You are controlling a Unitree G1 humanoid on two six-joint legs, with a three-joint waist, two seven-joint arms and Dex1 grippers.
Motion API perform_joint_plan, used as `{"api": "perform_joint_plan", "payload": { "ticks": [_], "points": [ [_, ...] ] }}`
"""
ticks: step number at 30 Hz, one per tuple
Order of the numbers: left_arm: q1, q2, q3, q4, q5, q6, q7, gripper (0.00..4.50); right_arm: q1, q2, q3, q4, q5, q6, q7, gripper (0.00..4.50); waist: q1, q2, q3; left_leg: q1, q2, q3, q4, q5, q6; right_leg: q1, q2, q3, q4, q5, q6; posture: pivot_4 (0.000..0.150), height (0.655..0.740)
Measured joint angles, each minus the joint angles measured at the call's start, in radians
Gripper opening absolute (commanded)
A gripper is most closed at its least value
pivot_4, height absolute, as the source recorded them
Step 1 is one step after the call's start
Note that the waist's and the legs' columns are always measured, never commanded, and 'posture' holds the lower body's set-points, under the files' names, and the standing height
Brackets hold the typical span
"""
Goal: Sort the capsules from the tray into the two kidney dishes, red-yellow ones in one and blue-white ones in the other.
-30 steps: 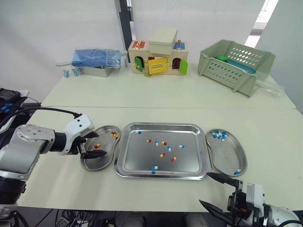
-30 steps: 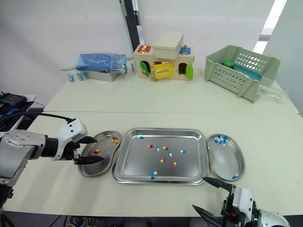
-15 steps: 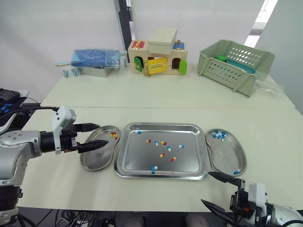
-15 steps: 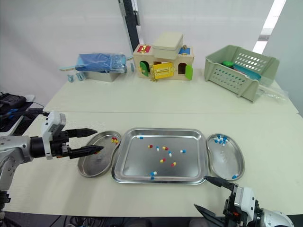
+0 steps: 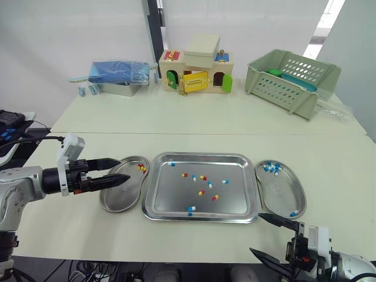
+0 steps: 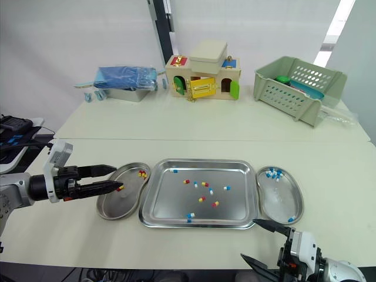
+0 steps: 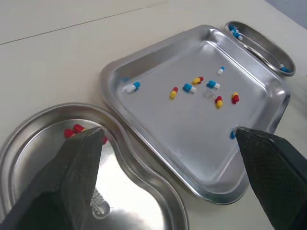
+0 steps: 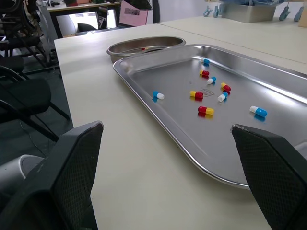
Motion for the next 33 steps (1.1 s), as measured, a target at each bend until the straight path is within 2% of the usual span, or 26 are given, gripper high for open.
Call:
{"api": "perform_joint_plan", "payload": {
  "ticks": [4, 8, 12, 17, 22, 33],
  "points": [
    [0.011, 0.072, 0.027, 0.109, 0.064, -0.075, 0.009, 4.48, -0.003, -0.064, -0.114, -0.044, 0.071, 0.088, -0.035, 4.5, -0.003, 0.0, 0.0, 0.0, 0.0, 0.0, 0.0, 0.0, 0.0, -0.001, 0.0, 0.0, 0.0, 0.0, 0.0, 0.15, 0.74],
    [0.053, 0.177, 0.092, 0.263, 0.148, -0.187, 0.003, 4.48, 0.012, -0.227, -0.328, -0.075, 0.169, 0.255, -0.041, 4.5, -0.004, 0.0, 0.0, 0.0, 0.0, 0.001, -0.001, 0.0, 0.0, -0.001, 0.0, 0.001, 0.0, 0.0, 0.0, 0.15, 0.74],
    [0.145, 0.227, 0.127, 0.402, 0.236, -0.328, -0.014, 4.48, -0.018, -0.353, -0.435, 0.049, 0.171, 0.392, -0.015, 4.5, -0.002, 0.0, 0.0, 0.0, 0.0, 0.002, -0.001, 0.0, 0.0, -0.001, 0.0, 0.001, -0.001, 0.0, 0.0, 0.15, 0.74],
    [0.185, 0.226, 0.134, 0.492, 0.286, -0.412, -0.014, 4.48, -0.128, -0.467, -0.42, 0.245, 0.062, 0.472, 0.018, 4.5, -0.003, -0.002, 0.001, -0.001, 0.0, 0.003, -0.001, 0.0, 0.0, -0.001, 0.0, 0.001, 0.0, 0.0, 0.0, 0.15, 0.74],
    [0.219, 0.226, 0.16, 0.493, 0.289, -0.442, -0.014, 4.48, -0.251, -0.557, -0.364, 0.396, 0.007, 0.559, 0.084, 4.5, -0.006, -0.002, 0.002, -0.001, 0.001, 0.003, -0.001, 0.0, 0.0, -0.002, 0.0, 0.001, 0.0, 0.0, 0.0, 0.15, 0.74],
    [0.332, 0.176, 0.263, 0.442, 0.282, -0.479, 0.007, 4.48, -0.446, -0.55, -0.297, 0.626, -0.085, 0.48, 0.168, 4.5, -0.009, -0.001, 0.003, -0.001, 0.001, 0.005, -0.001, 0.0, 0.001, -0.003, 0.0, 0.002, 0.0, 0.0, 0.0, 0.15, 0.74]
  ]
}}
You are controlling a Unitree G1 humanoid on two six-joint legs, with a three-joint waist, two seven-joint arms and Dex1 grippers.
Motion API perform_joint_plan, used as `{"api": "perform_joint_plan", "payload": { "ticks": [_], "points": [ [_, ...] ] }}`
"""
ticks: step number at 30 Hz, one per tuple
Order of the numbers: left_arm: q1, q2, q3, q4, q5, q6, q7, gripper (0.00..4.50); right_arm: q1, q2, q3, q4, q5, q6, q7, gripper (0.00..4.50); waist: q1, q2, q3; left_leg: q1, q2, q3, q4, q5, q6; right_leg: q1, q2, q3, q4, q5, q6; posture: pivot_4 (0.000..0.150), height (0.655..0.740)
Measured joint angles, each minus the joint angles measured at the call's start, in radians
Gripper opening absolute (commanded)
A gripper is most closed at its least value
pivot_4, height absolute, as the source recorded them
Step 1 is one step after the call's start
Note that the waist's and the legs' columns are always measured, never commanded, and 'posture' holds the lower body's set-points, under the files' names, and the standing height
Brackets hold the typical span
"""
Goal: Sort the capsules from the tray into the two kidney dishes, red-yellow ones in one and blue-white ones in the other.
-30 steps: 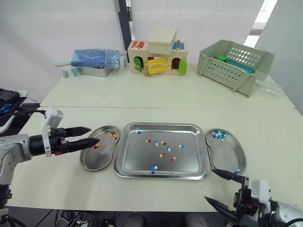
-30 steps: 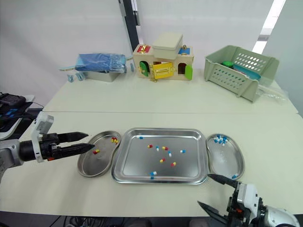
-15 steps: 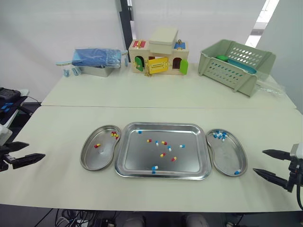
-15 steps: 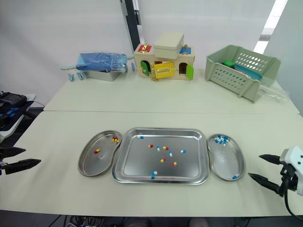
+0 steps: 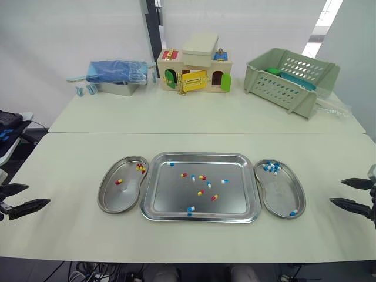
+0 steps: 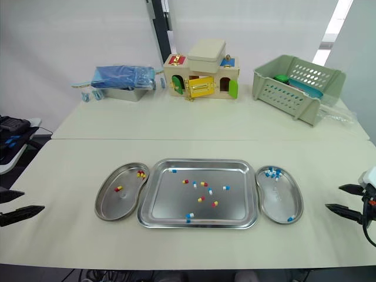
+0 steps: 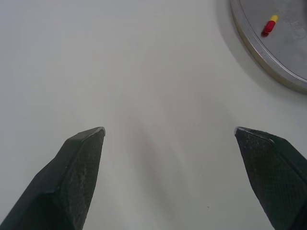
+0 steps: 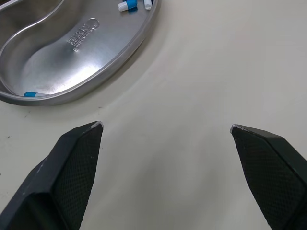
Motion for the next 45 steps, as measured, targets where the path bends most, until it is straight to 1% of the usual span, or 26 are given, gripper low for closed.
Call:
{"api": "perform_joint_plan", "payload": {
  "ticks": [3, 5, 8, 10, 12, 14, 17, 19, 20, 24, 27, 29, 35, 39, 43, 44, 45],
  "points": [
    [0.017, -0.025, 0.021, -0.019, -0.001, -0.018, 0.001, 4.48, -0.025, 0.016, 0.001, 0.034, -0.008, -0.036, 0.014, 4.5, 0.0, 0.0, 0.0, 0.0, 0.0, 0.0, 0.0, 0.0, 0.0, 0.0, 0.0, 0.0, 0.0, 0.0, 0.0, 0.15, 0.74],
    [0.019, -0.062, 0.044, -0.05, -0.011, -0.046, 0.003, 4.48, -0.037, 0.019, 0.005, 0.055, -0.016, -0.054, 0.025, 4.5, 0.001, 0.0, 0.0, 0.0, 0.0, 0.0, 0.0, 0.0, 0.0, 0.0, 0.0, 0.0, 0.0, 0.0, 0.0, 0.15, 0.74],
    [0.078, -0.155, 0.096, -0.18, -0.054, -0.086, 0.005, 4.48, -0.06, 0.019, 0.013, 0.089, -0.033, -0.077, 0.055, 4.5, 0.001, 0.0, 0.0, 0.0, 0.0, 0.001, 0.0, 0.0, 0.0, 0.0, -0.001, 0.001, 0.0, 0.0, 0.0, 0.15, 0.74],
    [0.19, -0.272, 0.123, -0.36, -0.094, -0.116, 0.002, 4.48, -0.102, 0.016, 0.032, 0.123, -0.044, -0.077, 0.064, 4.5, -0.006, 0.001, 0.0, 0.0, 0.001, 0.005, 0.0, 0.0, 0.0, 0.0, -0.001, 0.004, -0.001, 0.0, 0.0, 0.15, 0.74],
    [0.292, -0.434, 0.125, -0.548, -0.166, -0.121, 0.016, 4.48, -0.134, 0.0, 0.055, 0.151, -0.071, -0.051, 0.068, 4.5, -0.009, 0.0, 0.0, 0.001, 0.002, 0.009, 0.001, -0.001, 0.001, 0.0, -0.001, 0.007, -0.001, 0.0, 0.0, 0.15, 0.74],
    [0.345, -0.522, 0.119, -0.648, -0.209, -0.109, 0.046, 4.48, -0.156, -0.002, 0.072, 0.165, -0.081, -0.037, 0.072, 4.5, -0.003, -0.002, 0.002, 0.001, 0.005, 0.01, 0.002, -0.001, 0.001, 0.0, 0.0, 0.005, -0.001, 0.001, 0.0, 0.15, 0.74],
    [0.407, -0.622, 0.112, -0.763, -0.236, -0.167, 0.056, 4.48, -0.197, -0.002, 0.094, 0.174, -0.092, -0.03, 0.079, 4.5, 0.005, -0.002, 0.001, 0.002, 0.006, 0.012, 0.003, -0.001, 0.001, 0.001, 0.002, 0.006, -0.001, 0.002, -0.002, 0.15, 0.74],
    [0.436, -0.659, 0.091, -0.807, -0.235, -0.209, 0.064, 4.48, -0.214, -0.002, 0.11, 0.189, -0.105, -0.031, 0.081, 4.5, 0.009, -0.002, 0.001, 0.002, 0.006, 0.014, 0.003, -0.001, 0.001, 0.002, 0.002, 0.006, -0.002, 0.002, -0.002, 0.15, 0.74],
    [0.45, -0.694, 0.081, -0.827, -0.235, -0.236, 0.067, 4.48, -0.231, -0.001, 0.116, 0.199, -0.113, -0.033, 0.084, 4.5, 0.01, -0.001, 0.001, 0.002, 0.006, 0.015, 0.003, -0.001, 0.001, 0.001, 0.001, 0.007, -0.002, 0.002, -0.002, 0.15, 0.74],
    [0.526, -0.892, -0.02, -0.92, -0.235, -0.386, 0.068, 4.48, -0.274, -0.001, 0.134, 0.232, -0.131, -0.08, 0.088, 4.5, 0.014, -0.002, 0.001, 0.001, 0.006, 0.019, 0.003, -0.002, 0.001, 0.002, 0.001, 0.009, -0.006, 0.003, -0.001, 0.15, 0.74],
    [0.648, -0.978, -0.099, -0.986, -0.226, -0.459, 0.069, 4.48, -0.297, -0.004, 0.136, 0.244, -0.137, -0.111, 0.103, 4.5, 0.013, -0.003, 0.002, 0.002, 0.007, 0.021, 0.003, -0.002, 0.001, 0.002, 0.001, 0.01, -0.006, 0.003, -0.001, 0.15, 0.74],
    [0.688, -1.015, -0.128, -0.99, -0.219, -0.497, 0.076, 4.48, -0.309, -0.005, 0.138, 0.249, -0.137, -0.111, 0.12, 4.5, 0.015, -0.003, 0.002, 0.002, 0.007, 0.022, 0.003, -0.002, 0.001, 0.002, 0.001, 0.011, -0.006, 0.003, 0.0, 0.15, 0.74],
    [0.696, -1.069, -0.205, -1.014, -0.195, -0.606, 0.136, 4.48, -0.35, -0.021, 0.148, 0.267, -0.15, -0.105, 0.146, 4.5, 0.013, -0.003, 0.003, 0.003, 0.007, 0.028, 0.003, -0.004, 0.004, 0.001, 0.001, 0.017, -0.009, 0.004, 0.002, 0.15, 0.74],
    [0.699, -1.076, -0.23, -1.013, -0.179, -0.646, 0.193, 4.48, -0.381, -0.02, 0.167, 0.297, -0.159, -0.111, 0.149, 4.5, 0.011, -0.004, 0.004, 0.004, 0.007, 0.031, 0.003, -0.005, 0.005, 0.001, 0.001, 0.02, -0.009, 0.005, 0.003, 0.15, 0.74],
    [0.712, -1.074, -0.24, -0.993, -0.165, -0.683, 0.219, 4.48, -0.413, -0.02, 0.181, 0.301, -0.164, -0.12, 0.161, 4.5, 0.007, -0.006, 0.005, 0.005, 0.007, 0.034, 0.003, -0.005, 0.006, 0.001, 0.001, 0.022, -0.01, 0.005, 0.004, 0.15, 0.74],
    [0.723, -1.072, -0.243, -0.976, -0.156, -0.693, 0.229, 4.48, -0.42, -0.018, 0.184, 0.259, -0.151, -0.104, 0.185, 4.5, 0.002, -0.007, 0.005, 0.005, 0.007, 0.036, 0.003, -0.006, 0.008, 0.001, 0.001, 0.024, -0.011, 0.005, 0.004, 0.15, 0.74],
    [0.723, -1.071, -0.243, -0.975, -0.156, -0.694, 0.23, 4.48, -0.421, -0.018, 0.184, 0.256, -0.15, -0.103, 0.187, 4.5, 0.002, -0.007, 0.005, 0.005, 0.007, 0.036, 0.003, -0.006, 0.008, 0.001, 0.001, 0.024, -0.011, 0.005, 0.004, 0.15, 0.74]
  ]
}}
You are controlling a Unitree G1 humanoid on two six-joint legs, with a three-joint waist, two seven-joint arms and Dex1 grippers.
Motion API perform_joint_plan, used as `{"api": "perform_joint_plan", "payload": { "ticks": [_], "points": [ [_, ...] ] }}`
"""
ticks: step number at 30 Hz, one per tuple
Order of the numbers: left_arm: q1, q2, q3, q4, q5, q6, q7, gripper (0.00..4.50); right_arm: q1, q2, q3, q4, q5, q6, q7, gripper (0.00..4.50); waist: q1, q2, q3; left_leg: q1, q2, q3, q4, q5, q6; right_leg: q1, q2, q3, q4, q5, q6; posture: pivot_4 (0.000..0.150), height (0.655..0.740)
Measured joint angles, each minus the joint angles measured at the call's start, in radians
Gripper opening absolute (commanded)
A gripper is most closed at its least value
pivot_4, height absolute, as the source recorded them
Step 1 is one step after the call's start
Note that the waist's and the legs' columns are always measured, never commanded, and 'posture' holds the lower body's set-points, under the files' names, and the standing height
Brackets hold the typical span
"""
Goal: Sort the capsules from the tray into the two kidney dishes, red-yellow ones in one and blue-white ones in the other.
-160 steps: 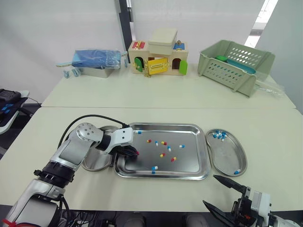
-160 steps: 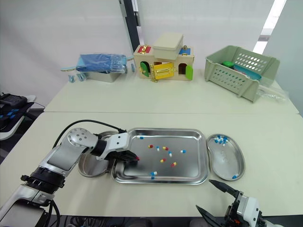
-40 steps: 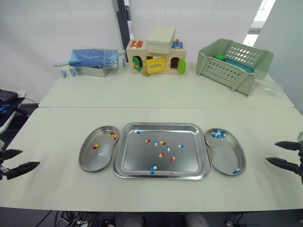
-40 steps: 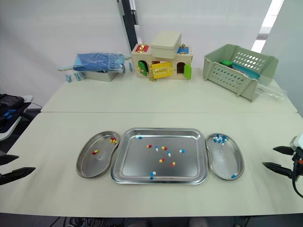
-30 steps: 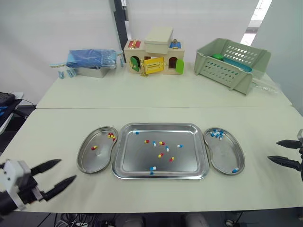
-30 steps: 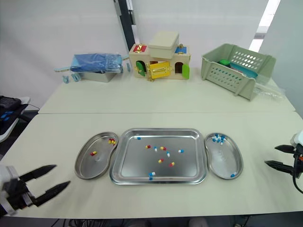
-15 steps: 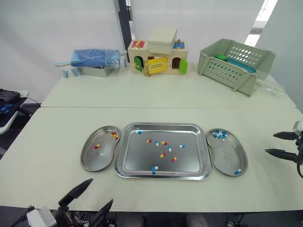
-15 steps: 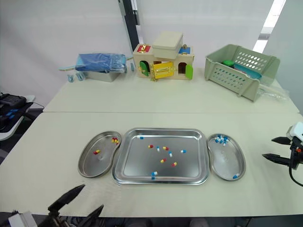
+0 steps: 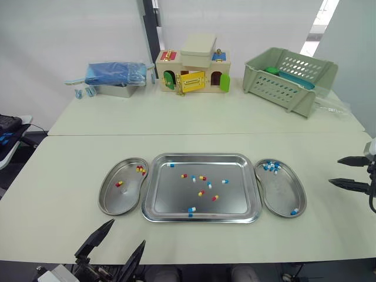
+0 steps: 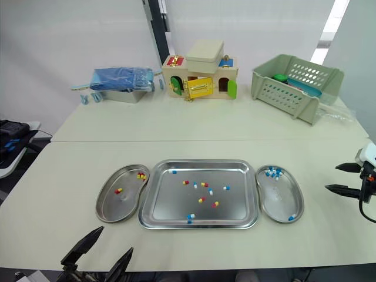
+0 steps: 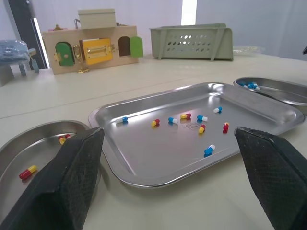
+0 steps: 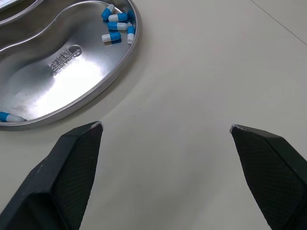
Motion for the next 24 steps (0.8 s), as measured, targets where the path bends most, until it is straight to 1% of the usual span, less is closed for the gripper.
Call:
{"api": "perform_joint_plan", "payload": {
  "ticks": [1, 3, 5, 7, 9, 10, 11, 14, 16, 19, 23, 24],
  "points": [
    [0.004, 0.001, 0.0, 0.0, 0.0, -0.006, 0.007, 4.48, 0.001, 0.002, -0.001, -0.049, 0.02, 0.043, 0.001, 4.5, -0.001, 0.0, 0.0, 0.0, 0.0, 0.0, 0.0, 0.0, 0.0, 0.0, 0.0, 0.0, 0.0, 0.0, 0.0, 0.15, 0.74],
    [0.023, 0.01, 0.0, 0.003, 0.0, -0.008, 0.021, 4.48, -0.01, 0.033, 0.012, -0.298, 0.112, 0.192, -0.003, 4.5, -0.011, 0.002, 0.0, -0.002, 0.002, 0.002, -0.001, -0.001, 0.001, -0.001, 0.002, 0.002, 0.0, 0.0, 0.0, 0.15, 0.74],
    [0.024, 0.021, -0.008, 0.006, 0.0, -0.013, 0.03, 4.48, -0.067, 0.07, 0.063, -0.504, 0.181, 0.35, -0.043, 4.5, -0.01, 0.002, 0.0, -0.001, 0.003, 0.0, -0.001, -0.001, 0.001, -0.001, 0.002, 0.001, 0.001, 0.0, 0.0, 0.15, 0.74],
    [0.021, 0.022, -0.014, 0.013, 0.0, -0.013, 0.047, 4.48, -0.152, 0.157, 0.12, -0.636, 0.235, 0.479, -0.11, 4.5, -0.003, 0.002, 0.001, 0.001, 0.003, -0.001, 0.0, -0.001, 0.001, -0.001, 0.002, 0.0, 0.001, 0.001, 0.0, 0.15, 0.74],
    [0.014, 0.033, -0.016, 0.029, 0.0, -0.013, 0.062, 4.48, -0.231, 0.268, 0.186, -0.718, 0.268, 0.559, -0.179, 4.5, 0.004, -0.003, 0.003, -0.002, 0.002, -0.003, 0.001, -0.001, 0.001, -0.003, 0.003, -0.002, 0.0, 0.001, 0.0, 0.15, 0.74],
    [0.01, 0.039, -0.017, 0.034, 0.001, -0.013, 0.069, 4.48, -0.26, 0.315, 0.213, -0.737, 0.27, 0.576, -0.205, 4.5, 0.006, -0.003, 0.002, -0.004, 0.002, -0.003, 0.001, -0.001, 0.001, -0.005, 0.003, -0.002, 0.0, 0.001, 0.0, 0.15, 0.74],
    [0.007, 0.043, -0.015, 0.039, 0.001, -0.016, 0.079, 4.48, -0.301, 0.393, 0.262, -0.748, 0.265, 0.595, -0.248, 4.5, 0.011, -0.003, 0.002, -0.007, 0.002, -0.004, 0.001, 0.0, 0.001, -0.007, 0.002, -0.002, -0.001, 0.002, 0.0, 0.15, 0.74],
    [0.0, 0.046, -0.016, 0.044, 0.001, -0.027, 0.098, 4.48, -0.37, 0.554, 0.387, -0.741, 0.219, 0.6, -0.33, 4.5, 0.022, -0.003, 0.002, -0.012, 0.002, -0.005, 0.001, 0.0, 0.001, -0.011, 0.002, -0.004, -0.002, 0.002, -0.001, 0.15, 0.74],
    [0.0, 0.048, -0.016, 0.044, 0.001, -0.035, 0.104, 4.48, -0.403, 0.624, 0.465, -0.713, 0.166, 0.586, -0.369, 4.5, 0.026, -0.003, 0.002, -0.016, 0.002, -0.006, 0.001, 0.0, 0.0, -0.015, 0.002, -0.005, -0.001, 0.002, -0.001, 0.15, 0.74],
    [0.007, 0.045, -0.016, 0.044, 0.0, -0.041, 0.127, 4.48, -0.445, 0.72, 0.572, -0.626, 0.061, 0.544, -0.425, 4.5, 0.024, -0.004, 0.002, -0.016, 0.002, -0.006, 0.003, 0.0, 0.0, -0.016, 0.002, -0.004, 0.003, 0.002, -0.001, 0.15, 0.74],
    [0.021, 0.044, -0.019, 0.044, 0.002, -0.059, 0.139, 4.48, -0.491, 0.838, 0.649, -0.487, -0.031, 0.491, -0.475, 4.5, 0.021, -0.004, 0.002, -0.016, 0.002, -0.006, 0.005, 0.0, 0.0, -0.017, 0.002, -0.004, 0.007, 0.002, -0.001, 0.15, 0.74],
    [0.022, 0.044, -0.019, 0.044, 0.002, -0.061, 0.141, 4.49, -0.506, 0.864, 0.657, -0.453, -0.052, 0.477, -0.485, 4.32, 0.019, -0.004, 0.002, -0.016, 0.002, -0.006, 0.005, 0.0, 0.0, -0.017, 0.003, -0.004, 0.007, 0.002, -0.001, 0.15, 0.74]
  ]
}}
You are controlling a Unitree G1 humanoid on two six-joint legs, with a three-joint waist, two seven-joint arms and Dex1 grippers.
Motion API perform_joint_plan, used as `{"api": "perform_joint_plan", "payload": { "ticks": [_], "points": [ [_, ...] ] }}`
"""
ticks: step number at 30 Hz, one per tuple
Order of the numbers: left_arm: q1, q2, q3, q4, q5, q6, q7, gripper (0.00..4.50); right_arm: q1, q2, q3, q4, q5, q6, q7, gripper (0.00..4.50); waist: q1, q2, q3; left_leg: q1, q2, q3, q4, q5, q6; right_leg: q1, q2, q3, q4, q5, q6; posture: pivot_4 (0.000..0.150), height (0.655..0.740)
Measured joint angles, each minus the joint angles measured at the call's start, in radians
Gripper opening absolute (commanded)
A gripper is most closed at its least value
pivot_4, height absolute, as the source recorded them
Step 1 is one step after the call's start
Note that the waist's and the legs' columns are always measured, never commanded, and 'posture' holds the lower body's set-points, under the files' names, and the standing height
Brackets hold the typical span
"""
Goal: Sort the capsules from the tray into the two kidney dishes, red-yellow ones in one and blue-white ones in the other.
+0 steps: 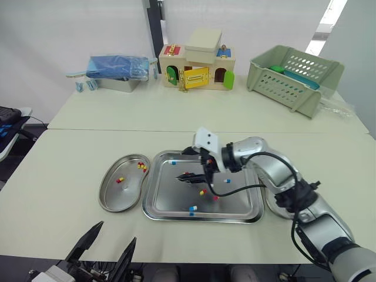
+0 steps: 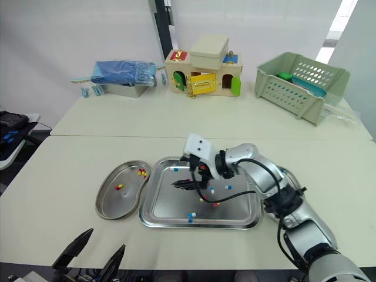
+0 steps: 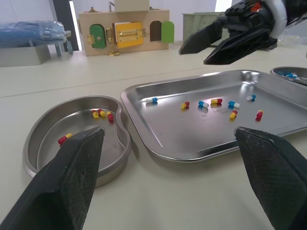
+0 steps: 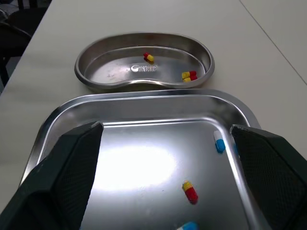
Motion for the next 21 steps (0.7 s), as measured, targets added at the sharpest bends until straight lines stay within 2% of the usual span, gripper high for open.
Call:
{"api": "perform_joint_plan", "payload": {
  "ticks": [2, 6, 21],
  "points": [
    [0.0, 0.001, -0.002, 0.0, 0.001, -0.007, 0.003, 4.5, -0.028, 0.049, 0.016, 0.071, -0.042, -0.034, -0.024, 3.9, -0.003, 0.0, 0.0, 0.0, 0.0, 0.0, 0.0, 0.0, 0.0, 0.0, 0.0, 0.0, 0.001, 0.0, 0.0, 0.15, 0.74],
    [0.0, 0.003, -0.006, 0.002, 0.005, -0.014, 0.017, 4.5, -0.06, 0.124, 0.039, 0.204, -0.118, -0.082, -0.065, 2.54, -0.007, 0.0, 0.0, 0.0, 0.0, 0.0, 0.0, 0.0, 0.0, -0.001, 0.0, 0.001, 0.001, 0.0, 0.0, 0.15, 0.74],
    [0.01, 0.015, -0.007, 0.02, 0.004, -0.033, 0.022, 4.5, -0.12, 0.272, 0.047, 0.49, -0.266, -0.151, -0.136, 2.54, -0.022, 0.0, 0.0, 0.0, 0.001, 0.0, 0.0, 0.0, 0.0, -0.003, 0.002, 0.002, 0.003, 0.0, -0.001, 0.15, 0.74]
  ]
}}
